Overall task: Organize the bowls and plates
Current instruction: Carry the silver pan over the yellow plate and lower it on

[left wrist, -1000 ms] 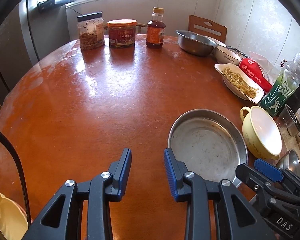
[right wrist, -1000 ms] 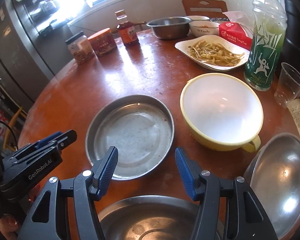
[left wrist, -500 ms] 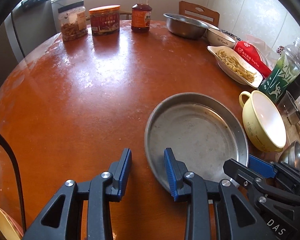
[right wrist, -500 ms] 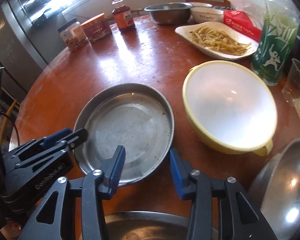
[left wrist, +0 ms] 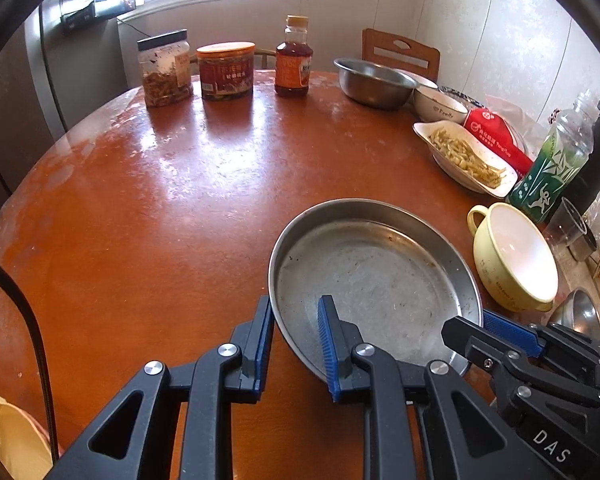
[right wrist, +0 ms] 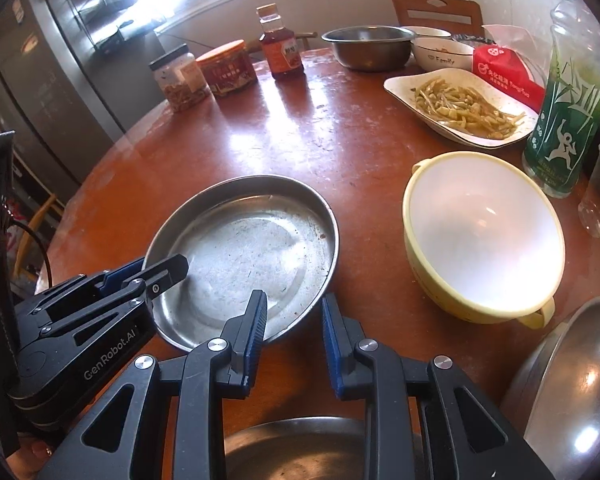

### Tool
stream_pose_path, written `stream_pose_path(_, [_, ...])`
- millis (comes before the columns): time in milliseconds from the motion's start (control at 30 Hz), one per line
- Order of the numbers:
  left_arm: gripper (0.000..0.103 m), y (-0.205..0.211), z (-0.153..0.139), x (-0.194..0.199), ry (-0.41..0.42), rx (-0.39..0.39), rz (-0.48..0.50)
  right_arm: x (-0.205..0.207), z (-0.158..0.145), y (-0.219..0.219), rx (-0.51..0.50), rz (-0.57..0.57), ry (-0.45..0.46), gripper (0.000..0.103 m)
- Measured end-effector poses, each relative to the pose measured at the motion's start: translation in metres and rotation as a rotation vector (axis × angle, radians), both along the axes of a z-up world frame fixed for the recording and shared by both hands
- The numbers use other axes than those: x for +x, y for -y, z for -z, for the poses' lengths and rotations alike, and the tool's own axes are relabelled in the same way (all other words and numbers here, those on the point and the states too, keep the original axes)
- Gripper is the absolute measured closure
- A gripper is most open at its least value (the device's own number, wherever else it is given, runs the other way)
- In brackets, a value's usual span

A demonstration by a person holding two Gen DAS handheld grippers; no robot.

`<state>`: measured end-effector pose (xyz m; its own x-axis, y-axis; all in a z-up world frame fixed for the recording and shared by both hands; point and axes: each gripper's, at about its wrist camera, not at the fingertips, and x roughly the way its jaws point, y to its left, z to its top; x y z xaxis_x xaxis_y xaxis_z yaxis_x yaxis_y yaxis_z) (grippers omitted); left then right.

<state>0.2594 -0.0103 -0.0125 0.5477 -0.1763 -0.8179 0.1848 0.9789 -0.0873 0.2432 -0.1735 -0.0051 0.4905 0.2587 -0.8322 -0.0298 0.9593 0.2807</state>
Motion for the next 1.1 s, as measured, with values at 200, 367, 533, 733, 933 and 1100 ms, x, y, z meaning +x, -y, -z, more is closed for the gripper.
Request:
stream_pose_path(200, [0.08, -0.009, -0.016, -0.019, 0.037, -0.021, -0.038, -0.011, -0.014, -0.004, 0.023, -0.019, 0.043, 0.075])
stream_pose_path(367, [0.08, -0.018, -0.03, -0.035, 0.072, -0.004, -0.064, -0.022, -0.028, -0.012, 0.039, -0.042, 0.086, 0.075])
stream_pose_path(533, [0.08, -0.031, -0.041, -0.053, 0.098, -0.012, -0.091, -0.037, -0.039, -0.022, 0.042, -0.069, 0.132, 0.075])
stream_pose_path(733, [0.08, -0.048, -0.051, -0.077, 0.129, -0.011, -0.121, -0.056, -0.051, -0.037, 0.061, -0.106, 0.175, 0.075])
stream_pose_path(933, [0.08, -0.068, -0.062, -0.101, 0.162, -0.003, -0.161, -0.074, -0.059, -0.058, 0.067, -0.15, 0.208, 0.075])
stream_pose_path(1100, [0.08, -0.088, -0.068, -0.119, 0.187, -0.003, -0.202, -0.087, -0.066, -0.077, 0.072, -0.189, 0.235, 0.075])
